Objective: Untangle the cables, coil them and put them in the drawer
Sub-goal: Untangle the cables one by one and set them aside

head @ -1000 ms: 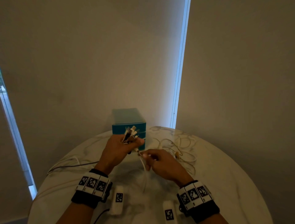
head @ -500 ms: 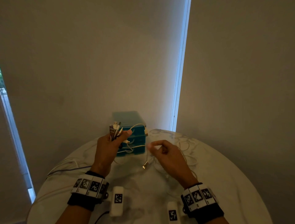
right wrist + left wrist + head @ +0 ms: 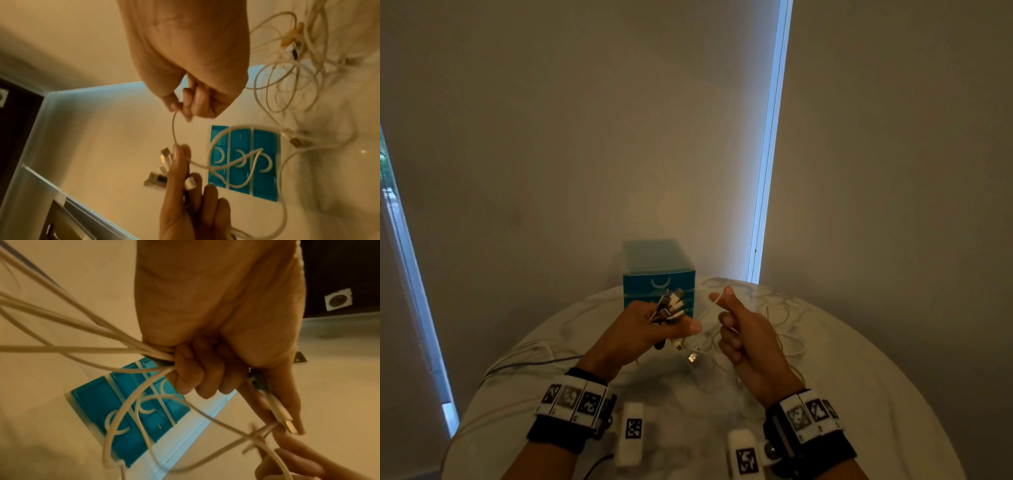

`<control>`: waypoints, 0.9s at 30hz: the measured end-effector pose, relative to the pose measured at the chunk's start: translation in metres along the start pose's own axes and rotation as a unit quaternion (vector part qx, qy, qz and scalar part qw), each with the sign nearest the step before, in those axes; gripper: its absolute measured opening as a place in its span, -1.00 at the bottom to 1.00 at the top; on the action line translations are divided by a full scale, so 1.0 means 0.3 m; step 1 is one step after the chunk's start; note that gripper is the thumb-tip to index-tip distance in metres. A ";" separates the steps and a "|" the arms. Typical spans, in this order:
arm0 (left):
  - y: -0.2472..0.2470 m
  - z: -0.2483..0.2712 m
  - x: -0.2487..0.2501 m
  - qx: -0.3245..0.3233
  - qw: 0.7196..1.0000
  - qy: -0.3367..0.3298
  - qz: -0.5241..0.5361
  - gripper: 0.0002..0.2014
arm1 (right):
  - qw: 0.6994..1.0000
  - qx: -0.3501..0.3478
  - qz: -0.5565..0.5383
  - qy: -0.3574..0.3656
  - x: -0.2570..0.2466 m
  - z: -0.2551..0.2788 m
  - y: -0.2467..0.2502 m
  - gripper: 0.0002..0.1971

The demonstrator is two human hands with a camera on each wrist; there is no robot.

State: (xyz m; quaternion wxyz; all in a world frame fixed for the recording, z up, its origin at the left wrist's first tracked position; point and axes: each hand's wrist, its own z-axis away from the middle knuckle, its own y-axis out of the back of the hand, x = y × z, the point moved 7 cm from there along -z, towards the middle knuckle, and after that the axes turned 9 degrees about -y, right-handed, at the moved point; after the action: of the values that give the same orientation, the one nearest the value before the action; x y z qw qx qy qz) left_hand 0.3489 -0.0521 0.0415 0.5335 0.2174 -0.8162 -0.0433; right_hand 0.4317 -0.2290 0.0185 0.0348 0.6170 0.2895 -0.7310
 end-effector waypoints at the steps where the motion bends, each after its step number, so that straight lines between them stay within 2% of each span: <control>1: -0.002 -0.001 -0.009 0.003 1.000 0.007 -0.001 -0.73 | 1.000 0.016 -0.024 0.001 0.008 -0.009 0.013 -0.63; 3: 0.015 -0.006 -0.027 0.037 0.999 0.026 0.022 -0.58 | 0.996 0.040 -0.085 0.004 0.008 -0.014 0.037 -0.73; 6: 0.046 -0.014 -0.056 0.085 0.983 0.057 0.151 -0.39 | 0.979 0.011 -0.205 0.014 -0.027 -0.009 0.055 -0.83; 9: 0.072 -0.029 -0.075 0.114 0.939 0.065 0.318 -0.54 | 0.975 -0.026 -0.219 0.032 -0.073 0.012 0.042 -0.83; 11: 0.082 -0.038 -0.082 0.116 0.908 0.058 0.399 -0.66 | 0.992 -0.010 -0.119 0.045 -0.088 0.033 0.013 -0.79; 13: 0.085 -0.042 -0.083 0.116 0.887 0.050 0.444 -0.70 | 0.995 0.016 0.076 0.069 -0.077 0.067 -0.042 -0.73; 15: 0.074 -0.044 -0.074 0.109 0.876 0.047 0.467 -0.68 | 0.961 -0.007 0.259 0.100 -0.032 0.099 -0.128 -0.81; 16: 0.064 -0.047 -0.067 0.103 0.873 0.047 0.474 -0.65 | 0.943 -0.033 0.316 0.101 0.004 0.105 -0.167 -0.86; 19: 0.043 -0.047 -0.057 0.084 0.874 0.050 0.476 -0.60 | 0.882 -0.077 0.451 0.110 0.104 0.086 -0.212 -0.81; 22: 0.046 -0.047 -0.056 0.087 0.871 0.056 0.480 -0.59 | 0.865 -0.080 0.468 0.163 0.096 0.085 -0.211 -0.83; 24: 0.060 -0.053 -0.066 0.122 0.872 0.068 0.468 -0.55 | 0.863 -0.074 0.461 0.192 0.063 0.086 -0.203 -0.84; 27: 0.103 -0.052 -0.091 0.202 0.882 0.073 0.419 -0.57 | 0.900 -0.039 0.389 0.193 -0.004 0.079 -0.159 -0.82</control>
State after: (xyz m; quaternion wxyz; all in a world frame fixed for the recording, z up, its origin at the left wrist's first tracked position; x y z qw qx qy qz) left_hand 0.3625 -0.0109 0.0341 0.5044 -0.0388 -0.7812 0.3659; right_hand 0.3917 -0.2007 0.0395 0.2834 0.8078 0.0557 -0.5139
